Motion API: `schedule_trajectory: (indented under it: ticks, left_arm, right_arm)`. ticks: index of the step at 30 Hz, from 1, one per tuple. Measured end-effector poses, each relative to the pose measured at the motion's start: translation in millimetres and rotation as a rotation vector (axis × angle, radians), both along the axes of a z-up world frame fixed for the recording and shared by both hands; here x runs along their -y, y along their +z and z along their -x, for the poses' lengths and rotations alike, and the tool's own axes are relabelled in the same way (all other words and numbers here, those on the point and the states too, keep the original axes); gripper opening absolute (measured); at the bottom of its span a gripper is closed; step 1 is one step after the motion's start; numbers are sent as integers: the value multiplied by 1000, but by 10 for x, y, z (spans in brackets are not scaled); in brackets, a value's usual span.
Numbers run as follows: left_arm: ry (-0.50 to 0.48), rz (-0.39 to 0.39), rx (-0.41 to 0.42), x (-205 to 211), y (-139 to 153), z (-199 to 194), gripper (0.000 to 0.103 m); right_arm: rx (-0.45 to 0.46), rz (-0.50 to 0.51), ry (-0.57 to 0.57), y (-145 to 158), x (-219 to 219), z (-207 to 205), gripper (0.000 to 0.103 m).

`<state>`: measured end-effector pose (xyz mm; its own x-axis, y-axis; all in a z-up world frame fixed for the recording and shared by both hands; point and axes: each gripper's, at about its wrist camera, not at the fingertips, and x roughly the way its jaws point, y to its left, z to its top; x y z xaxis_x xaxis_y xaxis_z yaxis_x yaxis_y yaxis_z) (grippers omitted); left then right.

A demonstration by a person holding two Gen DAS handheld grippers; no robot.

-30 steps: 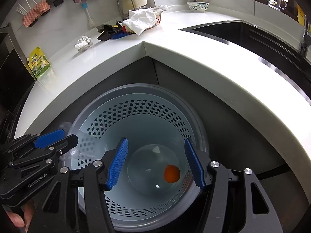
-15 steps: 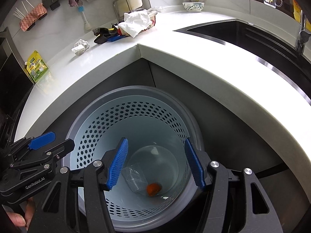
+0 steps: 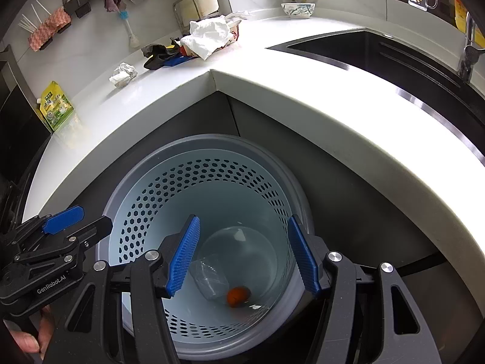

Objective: Collect trash
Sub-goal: 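Raise both open grippers from the basket back toward the counter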

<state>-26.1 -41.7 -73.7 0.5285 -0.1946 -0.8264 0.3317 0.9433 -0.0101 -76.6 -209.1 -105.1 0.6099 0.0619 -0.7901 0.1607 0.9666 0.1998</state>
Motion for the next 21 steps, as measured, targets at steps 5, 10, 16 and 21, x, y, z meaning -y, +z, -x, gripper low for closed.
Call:
schedule_trajectory:
  ticks: [5,10,16,21]
  left_arm:
    - [-4,0,4,-25,14,-23,64]
    - [0,6,-2,-35,5,-28,64]
    - [-1,-2,8,-31,22,-32,64]
    - [-3,-3,19,-31,44,-18,64]
  right_arm:
    - [-2,-7,-12,-10,9,6,58]
    - [-5,-1,-13,-10,25,6,58]
    - [-3,-7,-17,-13,36,3,58]
    - [4,-6,-23,2,53,23,58]
